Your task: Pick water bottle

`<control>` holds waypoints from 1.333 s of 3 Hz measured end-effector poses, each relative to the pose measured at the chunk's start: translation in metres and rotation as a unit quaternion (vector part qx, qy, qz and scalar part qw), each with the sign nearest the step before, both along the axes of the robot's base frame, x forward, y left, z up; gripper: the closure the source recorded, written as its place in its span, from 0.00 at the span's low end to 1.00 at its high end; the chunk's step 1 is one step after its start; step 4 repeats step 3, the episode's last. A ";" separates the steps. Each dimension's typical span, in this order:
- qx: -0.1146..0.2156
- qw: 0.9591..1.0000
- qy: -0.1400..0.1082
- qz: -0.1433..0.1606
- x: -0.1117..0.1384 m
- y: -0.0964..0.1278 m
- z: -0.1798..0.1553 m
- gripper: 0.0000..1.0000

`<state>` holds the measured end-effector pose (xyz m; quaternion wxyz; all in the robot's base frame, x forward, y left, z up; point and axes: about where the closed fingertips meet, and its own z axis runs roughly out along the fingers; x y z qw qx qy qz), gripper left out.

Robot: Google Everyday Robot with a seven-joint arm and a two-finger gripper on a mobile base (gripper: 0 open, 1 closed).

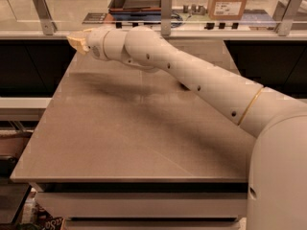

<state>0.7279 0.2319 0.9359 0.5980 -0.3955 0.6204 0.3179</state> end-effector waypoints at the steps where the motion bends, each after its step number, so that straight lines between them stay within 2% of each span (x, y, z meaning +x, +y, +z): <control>1: 0.000 1.000 0.000 0.002 -0.001 0.002 0.000 0.11; 2: 0.000 1.000 0.000 0.003 -0.002 0.004 0.000 0.00; 4: 0.000 1.000 0.000 0.003 -0.002 0.004 0.000 0.00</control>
Offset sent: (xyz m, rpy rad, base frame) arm -0.0008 0.0018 -0.0001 0.0001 0.0003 0.0027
